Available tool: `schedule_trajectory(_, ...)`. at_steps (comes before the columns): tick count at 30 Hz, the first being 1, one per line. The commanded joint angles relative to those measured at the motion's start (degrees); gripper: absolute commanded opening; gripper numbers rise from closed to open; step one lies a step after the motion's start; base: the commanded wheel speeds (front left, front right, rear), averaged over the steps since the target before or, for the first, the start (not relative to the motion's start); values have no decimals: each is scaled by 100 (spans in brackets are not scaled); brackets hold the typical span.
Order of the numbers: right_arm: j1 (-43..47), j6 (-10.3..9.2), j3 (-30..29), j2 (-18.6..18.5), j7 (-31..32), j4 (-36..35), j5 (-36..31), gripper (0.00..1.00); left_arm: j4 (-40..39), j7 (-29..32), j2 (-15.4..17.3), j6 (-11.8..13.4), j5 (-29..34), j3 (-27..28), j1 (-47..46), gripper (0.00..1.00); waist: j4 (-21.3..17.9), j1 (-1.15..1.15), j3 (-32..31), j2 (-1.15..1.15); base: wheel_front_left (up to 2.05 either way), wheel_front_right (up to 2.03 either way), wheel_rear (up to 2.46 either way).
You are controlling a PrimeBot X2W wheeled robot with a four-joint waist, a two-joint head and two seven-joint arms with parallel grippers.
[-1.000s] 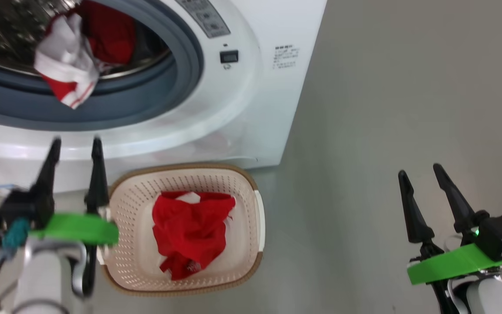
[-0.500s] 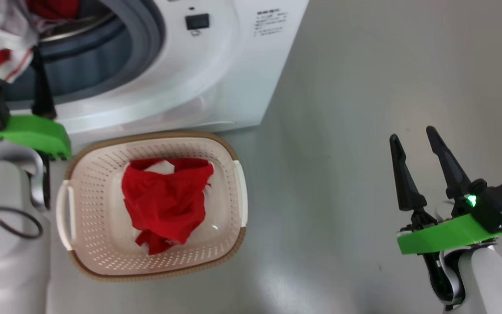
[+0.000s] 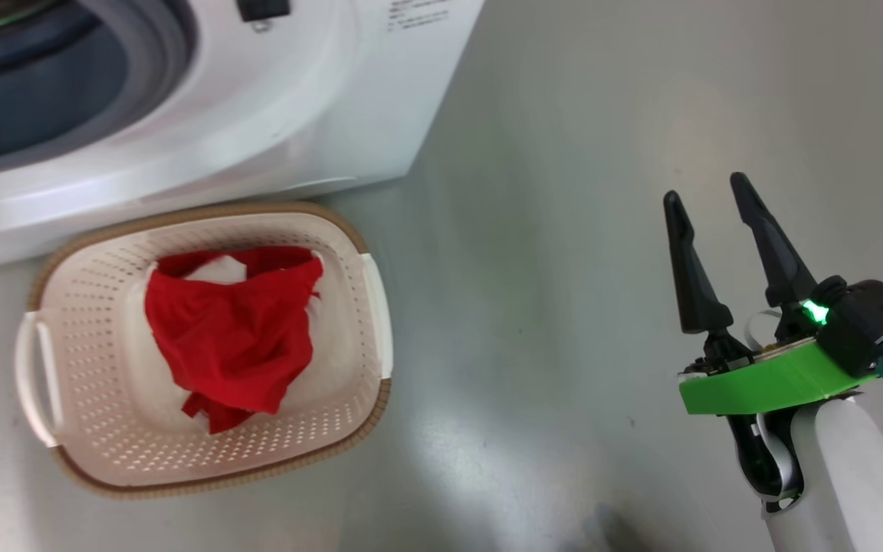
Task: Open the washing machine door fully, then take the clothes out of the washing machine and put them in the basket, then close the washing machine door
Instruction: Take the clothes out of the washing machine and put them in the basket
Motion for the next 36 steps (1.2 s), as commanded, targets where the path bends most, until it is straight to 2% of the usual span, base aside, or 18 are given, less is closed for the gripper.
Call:
schedule_trajectory(1,-17,28,161,10,-36,-140,60,100,-6,-28,400,73,50,48,-97,100,-169,0,173,0,0,0,0)
schedule_trajectory(8,-121,28,284,11,-36,-151,142,100,552,-28,764,179,109,-90,-591,100,-344,0,368,0,0,0,0)
schedule_trajectory(18,-140,28,328,12,-36,-169,166,100,1462,-28,939,19,0,-205,-1085,100,-439,0,442,0,0,0,0)
schedule_trajectory(20,-156,28,320,12,-36,-173,177,100,1547,-28,938,-4,-27,-222,-1145,37,-435,0,444,0,0,0,0)
schedule_trajectory(22,-172,28,319,12,-36,-177,193,100,1596,-28,929,0,-41,-249,-1183,0,-428,0,441,0,0,0,0)
schedule_trajectory(28,-192,28,303,12,-36,-183,206,100,1510,-28,799,-13,-162,-292,-1135,0,-370,0,388,0,0,0,0)
schedule_trajectory(36,-163,28,239,12,-36,-157,167,100,829,-28,506,-68,-505,-144,-816,0,-237,0,200,0,0,0,0)
